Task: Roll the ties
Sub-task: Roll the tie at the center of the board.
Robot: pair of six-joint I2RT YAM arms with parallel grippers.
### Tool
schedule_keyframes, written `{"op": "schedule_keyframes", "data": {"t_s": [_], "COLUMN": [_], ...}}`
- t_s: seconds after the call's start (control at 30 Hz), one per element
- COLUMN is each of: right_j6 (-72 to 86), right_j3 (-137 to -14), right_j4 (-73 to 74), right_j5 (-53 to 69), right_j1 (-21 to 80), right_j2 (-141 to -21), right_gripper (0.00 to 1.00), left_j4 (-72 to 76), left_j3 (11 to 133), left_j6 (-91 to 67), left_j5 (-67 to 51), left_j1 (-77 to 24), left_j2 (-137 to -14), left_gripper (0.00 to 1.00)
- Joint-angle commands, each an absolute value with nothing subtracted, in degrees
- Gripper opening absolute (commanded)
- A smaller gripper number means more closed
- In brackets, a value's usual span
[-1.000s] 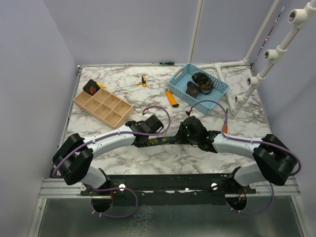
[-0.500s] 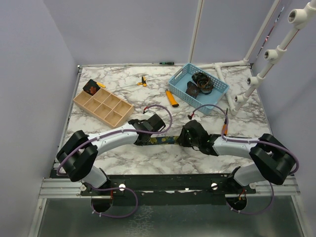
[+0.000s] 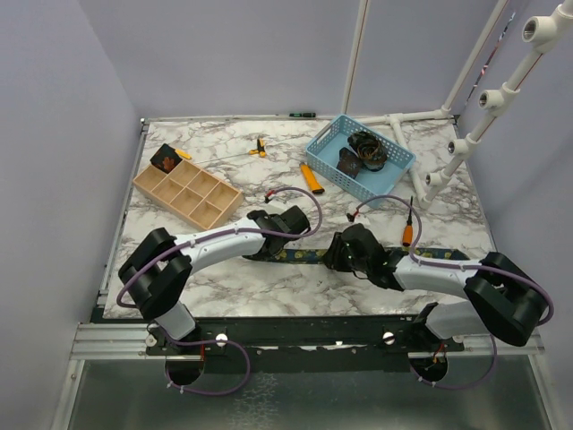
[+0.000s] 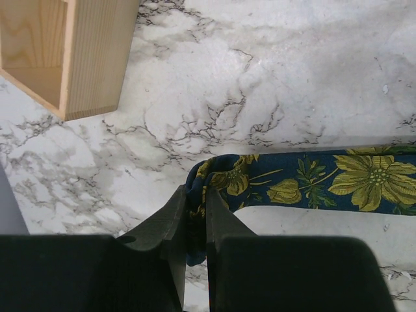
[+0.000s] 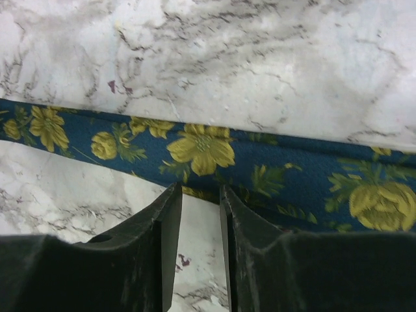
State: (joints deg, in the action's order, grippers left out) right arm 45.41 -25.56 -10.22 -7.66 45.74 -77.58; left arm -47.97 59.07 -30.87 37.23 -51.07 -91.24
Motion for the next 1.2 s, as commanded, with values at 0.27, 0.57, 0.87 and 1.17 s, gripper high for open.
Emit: {"op": "schedule_keyframes", "data": {"t_s": [0.27, 0.57, 0.87, 1.17], "right_j6": [44.81, 46.25, 48.05, 48.43], "right_j3": [-21.9, -18.37, -15.75, -15.64], "right_j4": [1.44, 6.71, 8.01, 7.71], "right_j5": [-8.2, -8.35, -8.43, -8.46], "right_j1": [45.69, 45.63, 45.7, 45.68], "right_j2": [-63.76, -54.24, -50.99, -51.33], "right_gripper": [0.36, 0.37, 0.37, 0.36], "left_j4": [-60.9, -60.75, -60.13, -66.27], "left_j3": [68.8, 73.3, 74.93, 75.68], "left_j6": [-39.9, -41.03, -40.32, -42.67], "left_j5": [47.79, 46.2, 45.26, 51.72], "left_j1": [-56.48, -59.79, -61.79, -63.28], "left_j2": [-101.24, -106.69, -110.51, -113.95], "left_gripper": [0.0, 0.0, 0.03, 0.0]}}
